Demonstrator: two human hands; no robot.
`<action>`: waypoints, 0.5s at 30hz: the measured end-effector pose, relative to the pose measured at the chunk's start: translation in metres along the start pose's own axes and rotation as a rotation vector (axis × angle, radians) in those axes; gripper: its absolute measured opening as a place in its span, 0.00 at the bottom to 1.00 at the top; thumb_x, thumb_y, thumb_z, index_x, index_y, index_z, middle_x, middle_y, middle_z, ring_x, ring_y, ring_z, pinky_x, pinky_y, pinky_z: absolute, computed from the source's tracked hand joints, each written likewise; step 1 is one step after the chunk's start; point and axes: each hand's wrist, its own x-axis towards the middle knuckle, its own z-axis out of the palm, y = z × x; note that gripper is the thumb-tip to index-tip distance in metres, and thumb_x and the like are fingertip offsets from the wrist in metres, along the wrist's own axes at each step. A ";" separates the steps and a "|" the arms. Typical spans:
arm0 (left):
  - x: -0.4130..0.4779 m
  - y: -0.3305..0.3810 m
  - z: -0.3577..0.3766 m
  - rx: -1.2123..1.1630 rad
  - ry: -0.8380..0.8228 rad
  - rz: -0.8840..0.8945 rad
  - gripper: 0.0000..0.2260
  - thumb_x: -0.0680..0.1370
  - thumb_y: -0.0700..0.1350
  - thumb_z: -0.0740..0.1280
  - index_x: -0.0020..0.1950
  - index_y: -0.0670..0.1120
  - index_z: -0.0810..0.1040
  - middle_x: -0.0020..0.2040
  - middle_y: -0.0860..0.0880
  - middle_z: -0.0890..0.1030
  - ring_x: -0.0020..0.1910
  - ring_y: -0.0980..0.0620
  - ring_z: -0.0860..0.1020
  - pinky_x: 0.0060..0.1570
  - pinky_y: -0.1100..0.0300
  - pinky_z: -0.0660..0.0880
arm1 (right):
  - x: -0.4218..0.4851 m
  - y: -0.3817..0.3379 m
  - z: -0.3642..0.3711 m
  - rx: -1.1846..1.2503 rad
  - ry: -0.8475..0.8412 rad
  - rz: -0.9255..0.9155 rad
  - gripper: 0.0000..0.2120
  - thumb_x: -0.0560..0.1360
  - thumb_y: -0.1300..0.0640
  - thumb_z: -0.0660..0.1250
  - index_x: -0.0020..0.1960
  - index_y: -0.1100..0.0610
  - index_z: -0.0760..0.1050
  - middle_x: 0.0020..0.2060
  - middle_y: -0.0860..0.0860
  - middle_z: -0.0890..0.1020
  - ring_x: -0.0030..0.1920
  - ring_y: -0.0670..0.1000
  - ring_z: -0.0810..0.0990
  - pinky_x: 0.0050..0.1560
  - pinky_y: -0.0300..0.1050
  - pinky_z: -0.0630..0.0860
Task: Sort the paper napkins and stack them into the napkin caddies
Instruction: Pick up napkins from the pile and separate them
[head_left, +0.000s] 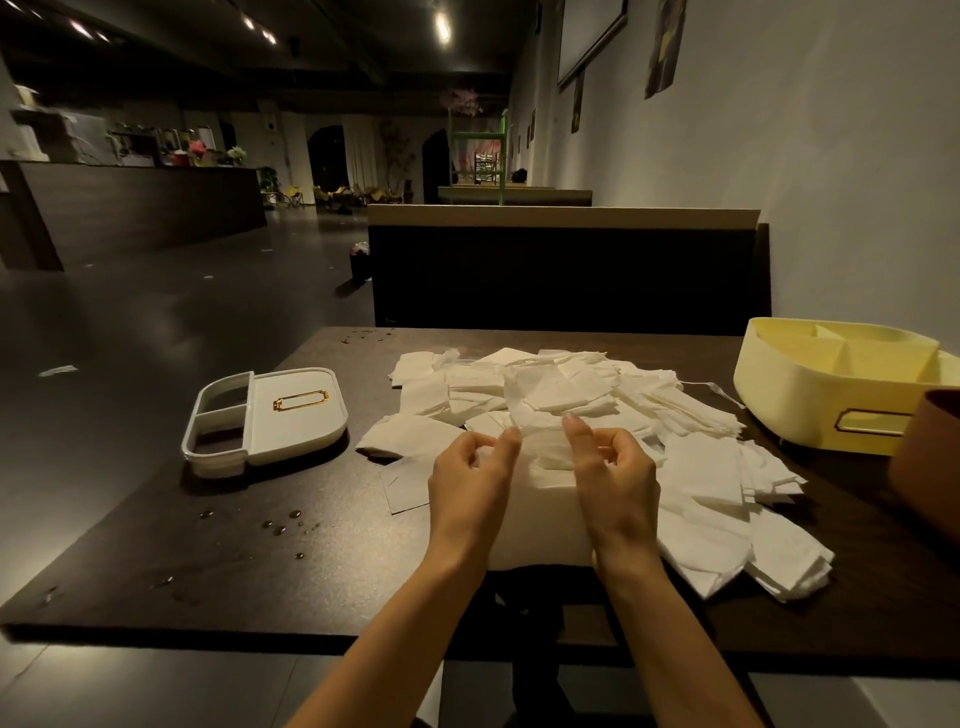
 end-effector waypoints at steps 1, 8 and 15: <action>0.001 0.000 0.000 0.009 0.011 -0.008 0.10 0.75 0.54 0.67 0.42 0.48 0.77 0.46 0.46 0.80 0.48 0.45 0.79 0.50 0.45 0.78 | 0.000 -0.001 0.000 -0.024 0.007 -0.015 0.15 0.74 0.43 0.65 0.46 0.55 0.74 0.41 0.48 0.78 0.44 0.49 0.76 0.47 0.47 0.74; 0.005 0.001 -0.003 -0.015 0.003 -0.039 0.06 0.76 0.43 0.62 0.44 0.50 0.79 0.46 0.46 0.81 0.47 0.47 0.78 0.49 0.47 0.77 | 0.003 0.003 -0.003 -0.084 0.031 -0.037 0.04 0.77 0.58 0.63 0.48 0.56 0.76 0.44 0.50 0.78 0.47 0.49 0.74 0.46 0.40 0.68; 0.005 0.002 -0.006 -0.026 -0.069 -0.023 0.11 0.78 0.45 0.61 0.41 0.44 0.80 0.41 0.47 0.81 0.42 0.49 0.76 0.45 0.52 0.75 | 0.001 0.003 0.000 -0.138 0.057 -0.132 0.13 0.78 0.51 0.61 0.41 0.59 0.75 0.37 0.50 0.77 0.41 0.50 0.74 0.37 0.39 0.66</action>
